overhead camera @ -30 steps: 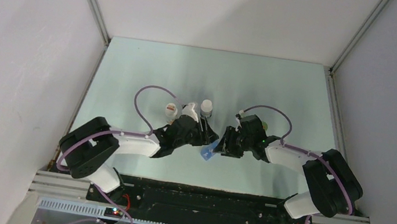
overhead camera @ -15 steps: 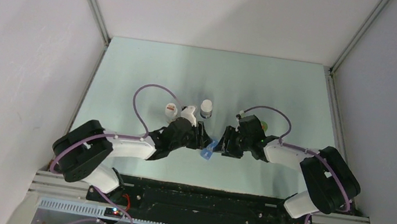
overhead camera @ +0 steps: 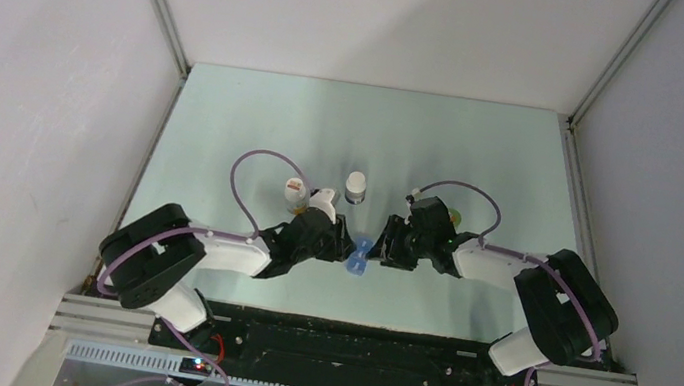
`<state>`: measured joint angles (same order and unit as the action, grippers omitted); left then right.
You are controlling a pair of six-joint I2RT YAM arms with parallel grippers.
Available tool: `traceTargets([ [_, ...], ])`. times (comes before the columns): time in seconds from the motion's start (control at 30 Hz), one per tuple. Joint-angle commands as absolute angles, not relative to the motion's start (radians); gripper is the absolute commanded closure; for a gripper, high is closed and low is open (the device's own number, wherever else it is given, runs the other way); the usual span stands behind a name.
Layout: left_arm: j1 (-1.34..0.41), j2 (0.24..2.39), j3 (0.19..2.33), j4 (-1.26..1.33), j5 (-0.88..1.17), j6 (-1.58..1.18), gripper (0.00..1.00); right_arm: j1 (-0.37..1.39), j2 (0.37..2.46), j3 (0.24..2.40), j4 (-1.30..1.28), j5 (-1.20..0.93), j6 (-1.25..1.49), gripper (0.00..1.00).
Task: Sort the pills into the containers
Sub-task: Close the pill container at the center of the board, then pick up the pill container at the center of the board.
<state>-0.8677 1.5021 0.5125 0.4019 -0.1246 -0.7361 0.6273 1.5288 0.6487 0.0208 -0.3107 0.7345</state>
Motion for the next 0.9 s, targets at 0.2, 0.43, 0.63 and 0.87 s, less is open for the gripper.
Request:
traceTargets([
  [0.2,-0.871,1.536,0.484,0.433,-0.157,-0.694,0.58,0.651,1.566,0.678,0.071,-0.271,0.757,0.49],
  [0.43,-0.871,1.525,0.436,0.49,-0.149,-0.691,0.58,0.69,1.615,0.678,0.139,-0.233,0.78,0.54],
  [0.63,-0.872,1.5,0.386,0.584,-0.121,-0.676,0.57,0.702,1.639,0.678,0.14,-0.211,0.787,0.63],
  [0.87,-0.871,1.486,0.38,0.619,-0.111,-0.676,0.55,0.706,1.645,0.678,0.144,-0.233,0.773,0.74],
])
